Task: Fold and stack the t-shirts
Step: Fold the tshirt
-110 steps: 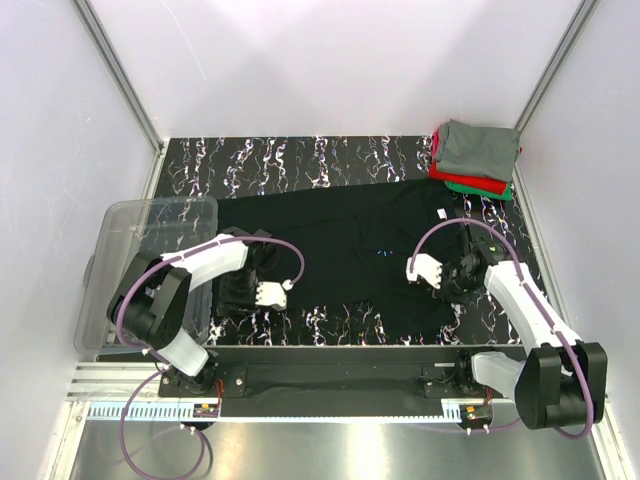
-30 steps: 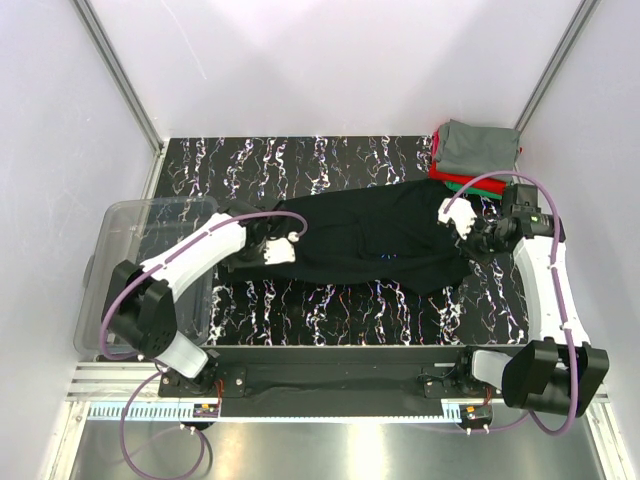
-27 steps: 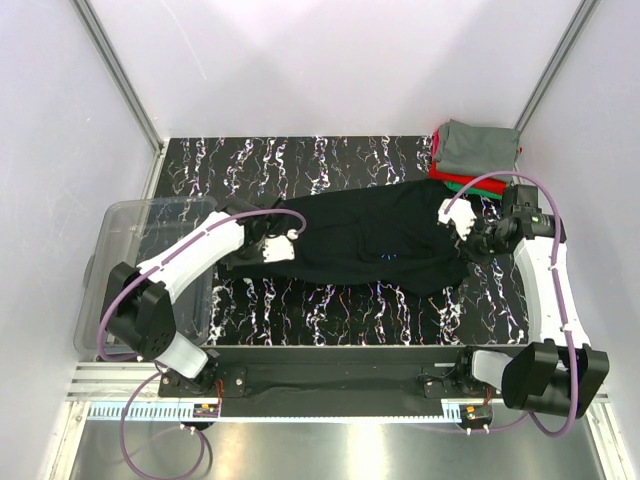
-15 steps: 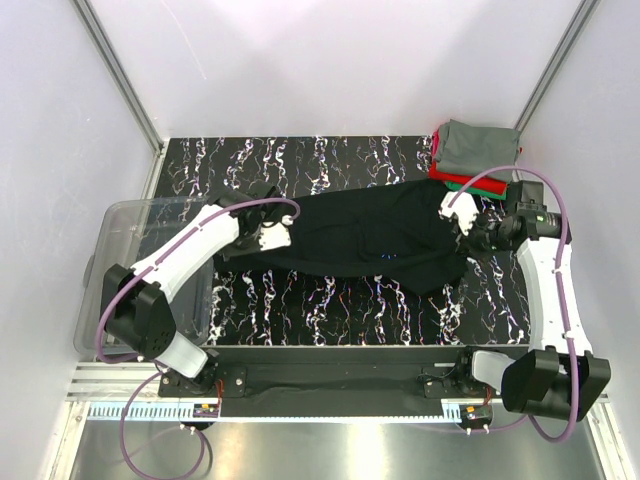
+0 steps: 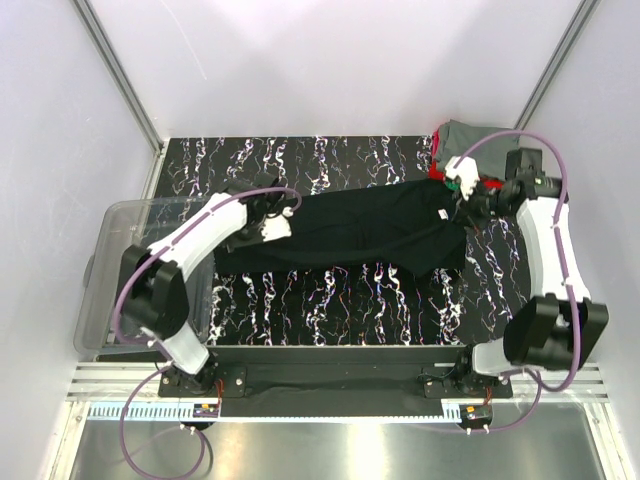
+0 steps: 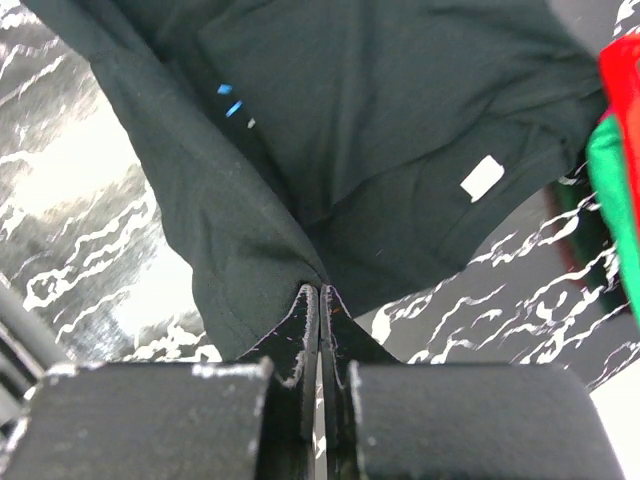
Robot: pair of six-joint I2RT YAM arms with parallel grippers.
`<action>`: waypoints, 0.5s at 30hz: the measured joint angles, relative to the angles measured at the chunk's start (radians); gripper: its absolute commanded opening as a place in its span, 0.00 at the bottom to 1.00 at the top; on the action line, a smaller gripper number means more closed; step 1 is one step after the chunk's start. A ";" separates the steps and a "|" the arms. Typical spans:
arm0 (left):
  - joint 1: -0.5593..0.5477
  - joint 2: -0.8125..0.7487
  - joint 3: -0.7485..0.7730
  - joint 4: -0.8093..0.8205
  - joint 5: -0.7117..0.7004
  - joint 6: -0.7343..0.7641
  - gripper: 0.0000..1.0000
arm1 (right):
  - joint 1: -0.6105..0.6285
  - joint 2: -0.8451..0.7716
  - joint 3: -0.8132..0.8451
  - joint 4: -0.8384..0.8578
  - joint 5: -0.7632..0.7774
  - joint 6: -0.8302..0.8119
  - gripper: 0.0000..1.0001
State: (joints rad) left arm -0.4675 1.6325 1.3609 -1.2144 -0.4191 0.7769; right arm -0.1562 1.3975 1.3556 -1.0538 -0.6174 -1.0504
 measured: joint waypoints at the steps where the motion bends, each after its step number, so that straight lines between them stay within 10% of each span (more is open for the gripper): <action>1: 0.003 0.019 0.010 0.006 -0.001 0.000 0.00 | 0.000 0.022 0.020 0.005 -0.006 0.006 0.00; 15: 0.069 0.254 0.111 0.056 -0.008 -0.003 0.00 | 0.001 0.381 0.274 0.078 -0.032 0.084 0.01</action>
State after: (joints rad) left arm -0.3988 1.8862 1.4723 -1.1584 -0.4274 0.7738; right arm -0.1555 1.7782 1.6291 -0.9760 -0.6495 -0.9668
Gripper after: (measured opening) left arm 0.016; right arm 0.011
